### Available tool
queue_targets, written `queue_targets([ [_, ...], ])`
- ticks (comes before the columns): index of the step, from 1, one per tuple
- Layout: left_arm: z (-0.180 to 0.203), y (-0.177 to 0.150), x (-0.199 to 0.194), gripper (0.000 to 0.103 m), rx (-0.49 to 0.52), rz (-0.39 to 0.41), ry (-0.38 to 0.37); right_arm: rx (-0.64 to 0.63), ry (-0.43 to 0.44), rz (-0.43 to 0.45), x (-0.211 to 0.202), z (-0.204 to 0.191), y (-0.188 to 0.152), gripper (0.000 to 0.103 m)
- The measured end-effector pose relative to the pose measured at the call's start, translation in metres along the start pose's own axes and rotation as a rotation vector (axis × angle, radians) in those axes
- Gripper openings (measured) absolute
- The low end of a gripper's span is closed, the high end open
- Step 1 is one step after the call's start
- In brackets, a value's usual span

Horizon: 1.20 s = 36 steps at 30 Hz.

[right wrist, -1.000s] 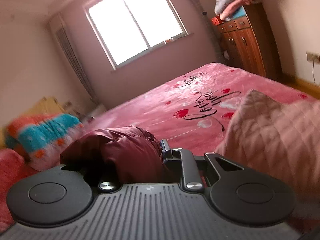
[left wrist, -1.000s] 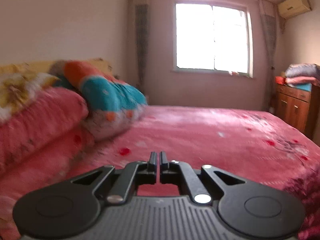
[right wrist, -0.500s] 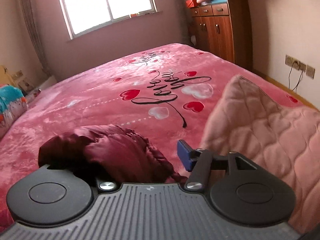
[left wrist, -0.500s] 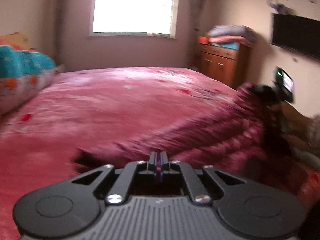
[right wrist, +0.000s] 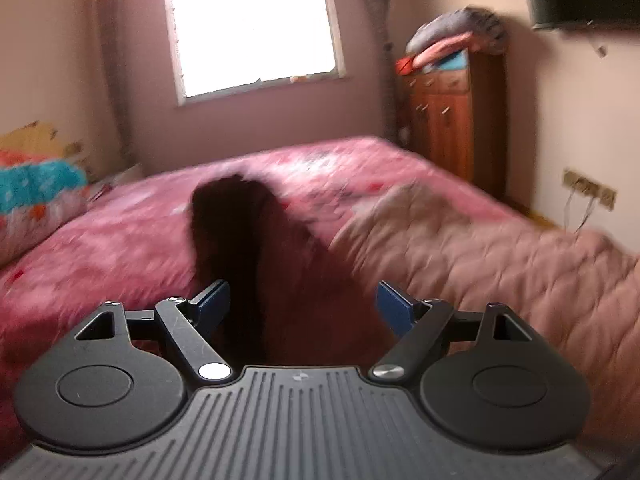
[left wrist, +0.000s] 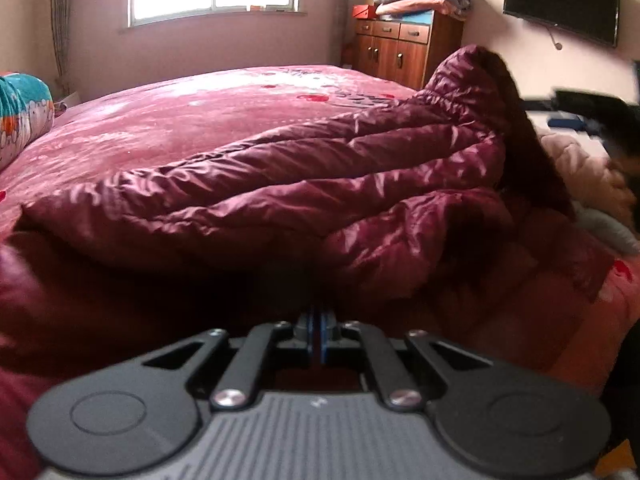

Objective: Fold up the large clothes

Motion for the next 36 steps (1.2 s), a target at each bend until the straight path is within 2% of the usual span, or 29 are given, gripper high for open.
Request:
queue_targets([
  [3,-0.001,0.006,0.014,0.001,0.014,0.009,0.018,-0.084,0.089,-0.111,0.008,-0.028,-0.026,0.093],
  [5,-0.004,0.013,0.022,0.001,0.009,0.022,0.029,-0.167,0.124,-0.161,0.018,-0.048,-0.037,0.066],
  [8,-0.012,0.026,0.027,0.001,0.008,0.046,0.051,-0.202,0.208,-0.264,0.039,-0.066,-0.047,0.042],
  [11,-0.025,0.046,0.035,0.001,0.013,0.084,0.085,-0.230,0.275,-0.288,0.055,-0.085,-0.046,0.042],
  [14,-0.048,0.073,0.045,0.001,0.008,0.148,0.151,-0.234,0.336,-0.276,0.072,-0.103,-0.037,0.042],
  [16,-0.065,0.093,0.053,0.001,0.013,0.188,0.195,-0.233,0.365,-0.253,0.102,-0.110,-0.030,0.042],
  [18,-0.087,0.114,0.070,0.002,0.023,0.203,0.238,-0.256,0.359,-0.220,0.125,-0.121,-0.022,0.039],
  [21,-0.119,0.135,0.100,0.002,0.033,0.204,0.343,-0.277,0.314,-0.157,0.174,-0.131,-0.013,0.038],
  [25,-0.151,0.150,0.138,0.002,0.036,0.183,0.444,-0.233,0.226,-0.099,0.235,-0.139,0.012,0.038],
  [28,-0.162,0.154,0.158,0.002,0.036,0.172,0.505,-0.232,0.142,-0.081,0.275,-0.145,0.023,0.040],
  [31,-0.160,0.151,0.162,0.003,0.062,0.166,0.528,-0.264,0.056,-0.081,0.296,-0.146,0.025,0.049],
  [33,-0.153,0.148,0.153,0.006,0.072,0.176,0.510,-0.250,0.032,-0.068,0.300,-0.143,0.028,0.056],
  [35,-0.145,0.147,0.142,0.011,0.101,0.197,0.483,-0.227,0.010,-0.032,0.295,-0.143,0.032,0.092],
  [36,-0.142,0.147,0.135,0.014,0.110,0.206,0.463,-0.217,-0.004,-0.002,0.285,-0.135,0.035,0.097],
])
Point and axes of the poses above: each gripper's, at about its wrist camera, not at the fingertips, and x roughly the way its jaws point, z to its right, y to its top, the point moved 2 cm from there along x, roughly the way its jaws point, and after that the axes turned 10 degrees about z, right-handed, at the moved point
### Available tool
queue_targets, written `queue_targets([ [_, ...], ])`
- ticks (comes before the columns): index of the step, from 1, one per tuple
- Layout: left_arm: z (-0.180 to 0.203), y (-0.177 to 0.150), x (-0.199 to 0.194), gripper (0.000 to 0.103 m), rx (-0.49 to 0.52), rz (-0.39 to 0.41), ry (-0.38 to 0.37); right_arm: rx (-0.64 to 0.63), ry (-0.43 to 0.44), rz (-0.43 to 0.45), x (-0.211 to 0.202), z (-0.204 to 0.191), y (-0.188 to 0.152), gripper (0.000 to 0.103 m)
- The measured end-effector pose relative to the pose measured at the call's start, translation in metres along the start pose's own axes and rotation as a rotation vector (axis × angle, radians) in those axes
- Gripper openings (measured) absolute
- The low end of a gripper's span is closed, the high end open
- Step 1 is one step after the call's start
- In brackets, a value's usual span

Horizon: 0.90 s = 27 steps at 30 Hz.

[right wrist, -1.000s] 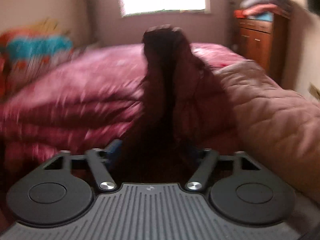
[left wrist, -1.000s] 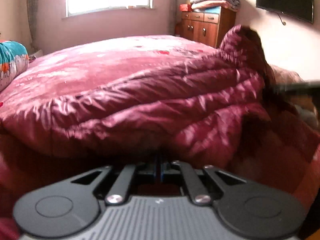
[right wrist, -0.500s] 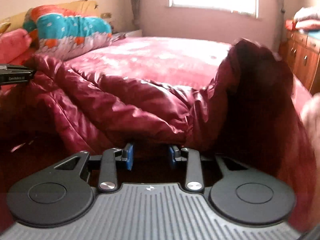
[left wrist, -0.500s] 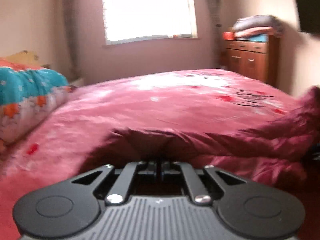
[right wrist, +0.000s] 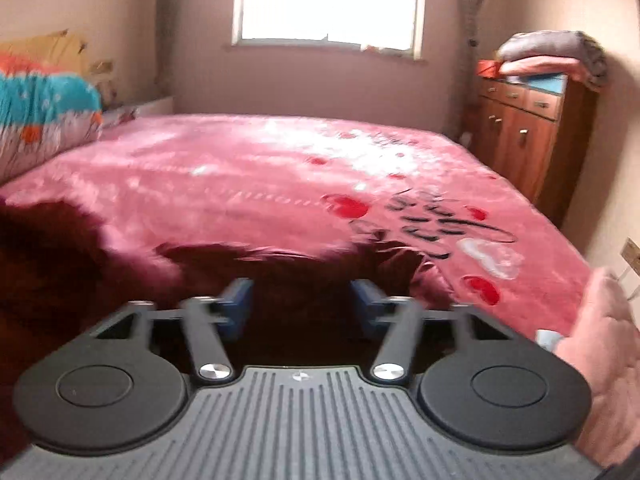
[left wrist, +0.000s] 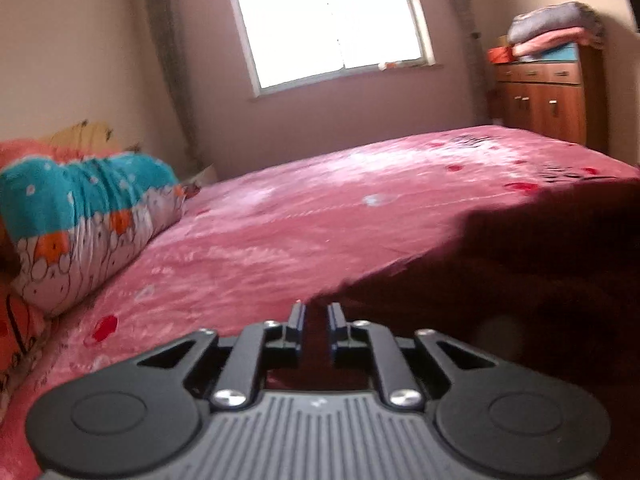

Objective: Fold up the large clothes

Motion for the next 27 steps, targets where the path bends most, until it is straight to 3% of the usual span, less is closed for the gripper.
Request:
queue_targets([
  [6,-0.007,-0.008,-0.072,0.030,-0.044,-0.010,-0.087,0.165,0.032,0.088,-0.071,0.037,0.012,0.100],
  [12,-0.015,-0.053,-0.144,0.044,-0.120,-0.109,-0.119,0.268,0.021,0.073,-0.176,0.059,-0.023,0.100],
  [17,-0.017,-0.090,-0.186,0.063,-0.256,-0.161,-0.123,0.309,-0.020,-0.008,-0.250,0.068,-0.078,0.100],
  [22,-0.013,-0.110,-0.202,0.067,-0.322,-0.153,-0.097,0.380,-0.066,-0.128,-0.295,0.090,-0.129,0.100],
  [27,-0.012,-0.127,-0.202,0.071,-0.355,-0.182,-0.090,0.454,-0.034,-0.230,-0.286,0.095,-0.162,0.100],
])
Point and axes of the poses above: each gripper's, at about its wrist camera, not at the fingertips, and x roughly the way its jaws point, z to its right, y to its top, the point moved 2 cm from there along x, roughly the way its jaws point, and after that the axes turned 10 degrees about z, right-handed, at the moved point
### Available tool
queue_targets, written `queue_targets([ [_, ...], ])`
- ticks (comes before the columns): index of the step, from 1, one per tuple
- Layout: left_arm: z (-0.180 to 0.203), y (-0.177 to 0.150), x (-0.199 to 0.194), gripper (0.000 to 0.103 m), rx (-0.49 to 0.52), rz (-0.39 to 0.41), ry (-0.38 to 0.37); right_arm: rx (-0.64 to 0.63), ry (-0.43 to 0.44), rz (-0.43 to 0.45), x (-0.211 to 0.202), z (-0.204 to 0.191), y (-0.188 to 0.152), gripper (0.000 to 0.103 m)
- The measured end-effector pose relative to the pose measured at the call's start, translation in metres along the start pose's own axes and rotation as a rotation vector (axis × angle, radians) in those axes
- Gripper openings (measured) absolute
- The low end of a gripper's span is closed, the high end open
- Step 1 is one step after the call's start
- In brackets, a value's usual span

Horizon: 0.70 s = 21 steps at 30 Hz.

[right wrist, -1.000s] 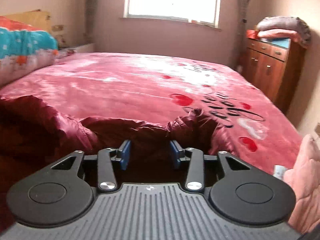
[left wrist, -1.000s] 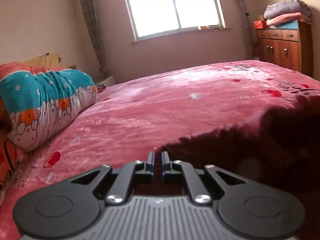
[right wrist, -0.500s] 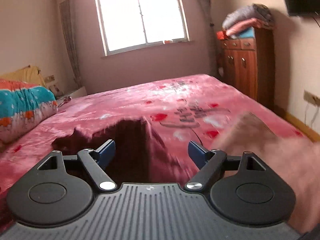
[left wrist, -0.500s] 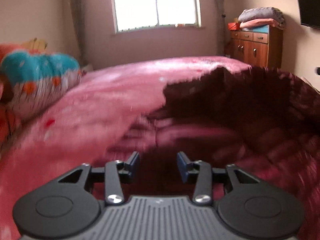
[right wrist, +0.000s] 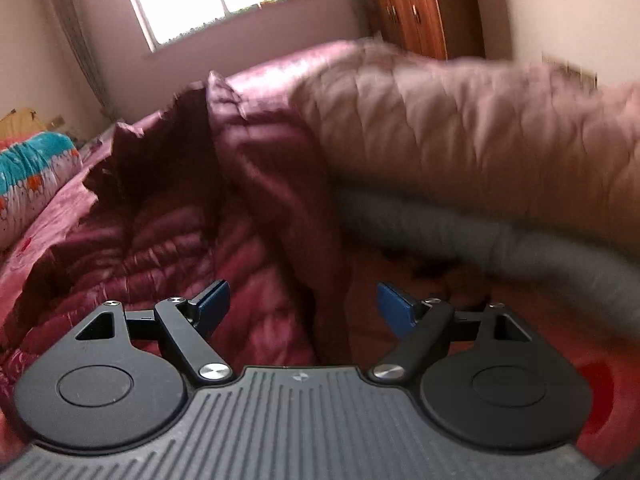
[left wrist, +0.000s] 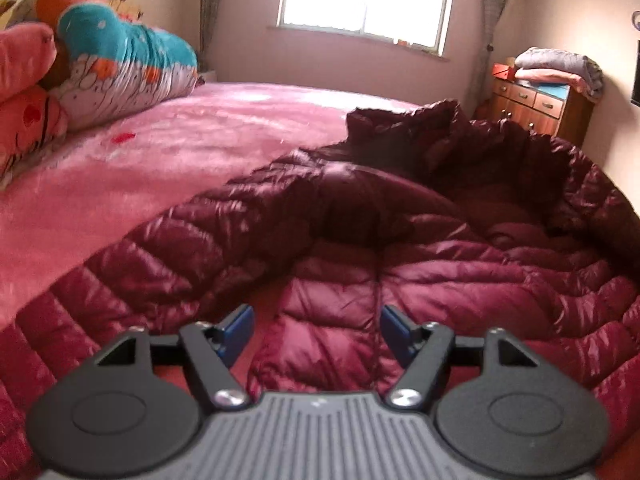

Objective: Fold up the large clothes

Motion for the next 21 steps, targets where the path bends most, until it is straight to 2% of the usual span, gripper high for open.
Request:
queue_targets([
  [6,-0.015,-0.021,0.015,0.077,-0.034,-0.049,0.035,-0.077,-0.017,-0.077,0.020,0.003,-0.031,0.100],
  [9,-0.021,-0.028,0.020,0.079,-0.074,-0.065,0.016,-0.039,0.024,-0.097,0.037,0.005,-0.037,0.099],
  [12,-0.019,-0.032,0.021,0.077,-0.117,-0.089,-0.028,-0.014,0.060,-0.106,0.048,0.009,-0.038,0.086],
  [13,-0.016,-0.033,0.022,0.075,-0.134,-0.105,-0.065,-0.018,0.063,-0.113,0.053,0.012,-0.035,0.075],
  [14,-0.013,-0.034,0.022,0.071,-0.140,-0.122,-0.085,-0.016,0.070,-0.119,0.056,0.013,-0.037,0.066],
  [16,-0.007,-0.035,0.021,0.061,-0.135,-0.132,-0.085,0.005,0.087,-0.126,0.058,0.013,-0.039,0.056],
  [17,-0.006,-0.036,0.020,0.052,-0.150,-0.138,-0.093,0.021,0.100,-0.128,0.060,0.013,-0.039,0.047],
  [18,-0.006,-0.036,0.020,0.042,-0.170,-0.145,-0.099,0.031,0.106,-0.130,0.060,0.013,-0.040,0.045],
  [19,-0.005,-0.036,0.018,0.038,-0.185,-0.151,-0.101,0.038,0.109,-0.133,0.057,0.014,-0.035,0.041],
  [20,-0.003,-0.036,0.016,0.025,-0.188,-0.151,-0.100,0.050,0.112,-0.135,0.047,0.013,-0.033,0.036],
  [21,-0.001,-0.035,0.013,0.019,-0.185,-0.141,-0.100,0.071,0.118,-0.136,0.046,0.014,-0.033,0.034],
])
Point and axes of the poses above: each gripper's, at about its wrist camera, not at the fingertips, and x roughly the way its jaws point, z to its right, y to its top, the point moved 2 cm from there along x, roughly the way its jaws point, and after that the axes turned 10 degrees about z, right-handed, at the moved point
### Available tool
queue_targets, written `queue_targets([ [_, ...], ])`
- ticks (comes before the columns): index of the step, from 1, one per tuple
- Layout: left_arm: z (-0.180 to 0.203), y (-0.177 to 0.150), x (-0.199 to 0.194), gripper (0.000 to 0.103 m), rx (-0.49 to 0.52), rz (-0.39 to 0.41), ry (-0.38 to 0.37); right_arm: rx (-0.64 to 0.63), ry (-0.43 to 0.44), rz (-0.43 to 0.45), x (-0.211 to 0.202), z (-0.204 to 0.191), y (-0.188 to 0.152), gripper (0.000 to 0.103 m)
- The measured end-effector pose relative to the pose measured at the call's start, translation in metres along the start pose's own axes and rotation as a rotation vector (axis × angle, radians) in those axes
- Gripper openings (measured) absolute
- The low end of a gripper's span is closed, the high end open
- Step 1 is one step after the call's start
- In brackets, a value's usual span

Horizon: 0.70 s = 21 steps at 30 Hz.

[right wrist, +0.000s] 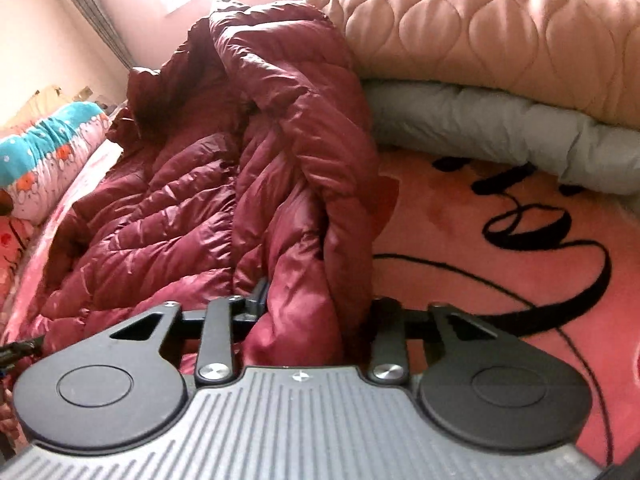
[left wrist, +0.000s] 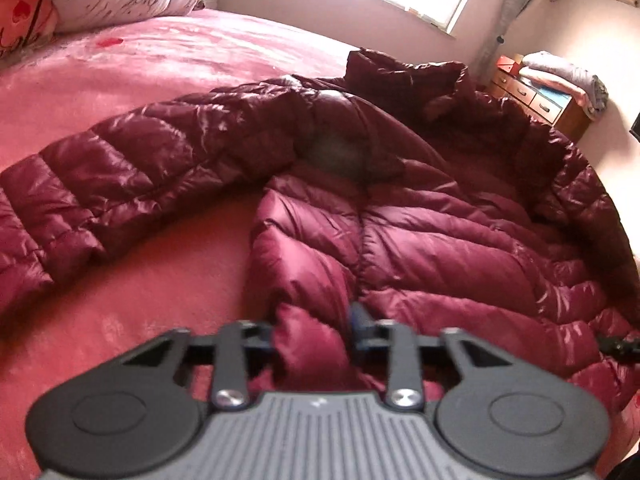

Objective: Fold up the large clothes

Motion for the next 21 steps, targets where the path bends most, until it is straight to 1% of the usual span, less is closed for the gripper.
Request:
queue_targets([
  [2,0.005,0.002,-0.007,0.014,-0.006,0.016,0.006,0.039,0.020,0.003,-0.011,0.000,0.001,0.025],
  [5,0.013,0.007,-0.025,0.011,-0.028,0.062,0.019,0.106,0.066,0.011,-0.028,0.000,0.004,0.021],
  [9,0.017,0.027,-0.057,0.011,-0.067,0.150,0.004,0.187,0.154,0.015,-0.046,-0.007,0.010,0.018],
  [13,0.024,0.044,-0.099,0.011,-0.062,0.240,-0.021,0.187,0.235,0.024,-0.066,-0.025,0.012,0.018],
  [18,0.031,0.048,-0.148,0.010,-0.044,0.289,-0.034,0.180,0.343,0.024,-0.095,-0.050,0.013,0.018],
  [21,0.028,0.044,-0.169,0.010,-0.050,0.296,-0.028,0.192,0.389,-0.004,-0.105,-0.059,0.008,0.018],
])
Point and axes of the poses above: each gripper's, at about its wrist camera, not at the fingertips, and x roughly the way its jaws point, z to its right, y to its top, the point moved 2 cm from there along x, roughly the way its jaws point, and after that the axes turned 10 degrees about z, right-handed, at the moved point
